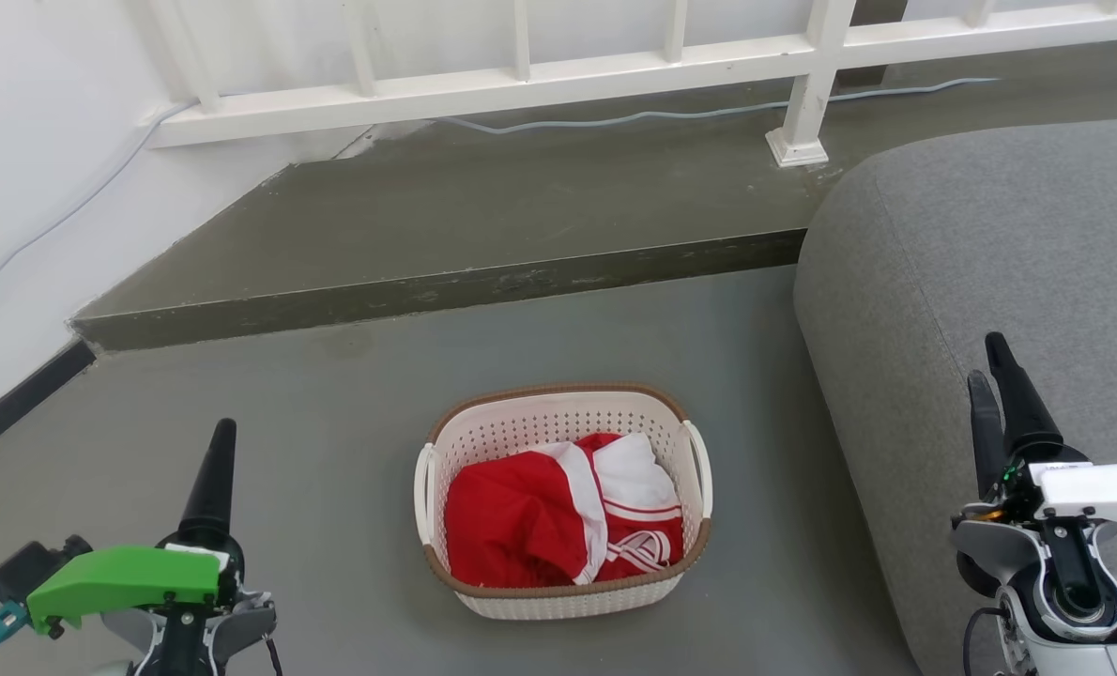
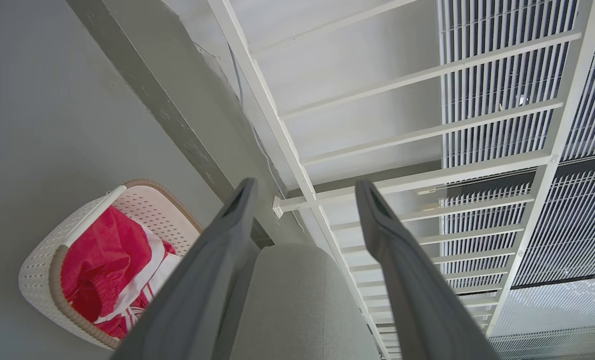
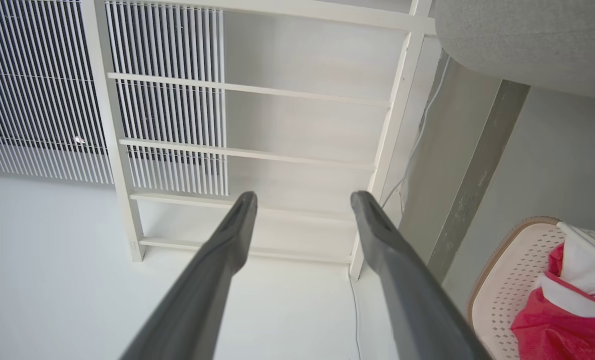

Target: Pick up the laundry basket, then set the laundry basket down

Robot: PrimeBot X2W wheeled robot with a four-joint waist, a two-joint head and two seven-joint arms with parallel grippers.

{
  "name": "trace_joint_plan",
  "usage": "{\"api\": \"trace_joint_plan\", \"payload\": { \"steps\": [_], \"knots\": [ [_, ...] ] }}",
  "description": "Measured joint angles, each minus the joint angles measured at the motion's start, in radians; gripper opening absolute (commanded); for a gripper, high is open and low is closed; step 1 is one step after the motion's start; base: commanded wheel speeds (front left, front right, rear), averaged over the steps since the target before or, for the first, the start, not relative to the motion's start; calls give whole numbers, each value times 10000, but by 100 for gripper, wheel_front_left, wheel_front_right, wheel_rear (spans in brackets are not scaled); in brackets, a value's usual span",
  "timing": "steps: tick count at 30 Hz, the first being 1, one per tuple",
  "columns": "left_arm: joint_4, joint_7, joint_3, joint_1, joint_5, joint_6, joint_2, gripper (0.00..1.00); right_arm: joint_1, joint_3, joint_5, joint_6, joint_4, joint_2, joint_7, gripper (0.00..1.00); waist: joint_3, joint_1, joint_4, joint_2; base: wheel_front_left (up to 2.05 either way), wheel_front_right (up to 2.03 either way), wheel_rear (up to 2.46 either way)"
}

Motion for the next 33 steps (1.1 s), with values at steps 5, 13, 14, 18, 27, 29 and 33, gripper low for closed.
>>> {"api": "trace_joint_plan", "payload": {
  "steps": [5,13,14,18,27,29,33],
  "knots": [
    [-2,-163,-196,-10,853,-2,107,100,-1,366,-782,0,-140,-320,-244,100,8,0,-2,0,0,0,0],
    [-159,-360,-182,-25,2433,8,224,100,-6,995,-2217,4,-232,-842,-606,100,19,0,9,0,0,0,0],
    [-186,-437,-190,-26,2614,35,228,100,-6,1049,-2364,4,-232,-882,-662,100,20,0,11,0,0,0,0],
    [-330,-556,-309,-29,3494,121,274,100,-17,1279,-3099,6,-232,-1037,-815,100,23,0,20,0,0,0,0],
    [-483,-844,-608,-31,4953,324,253,100,-114,1735,-4721,6,-230,-1212,-1089,100,24,0,28,0,0,0,0],
    [-491,-882,-688,-31,5352,353,253,100,-151,1779,-4972,6,-234,-1200,-1126,100,27,0,26,0,0,0,0],
    [-541,-997,-821,-31,5971,441,230,100,-248,1833,-5538,-4,-328,-1172,-1273,100,35,0,13,0,0,0,0]
  ]
}}
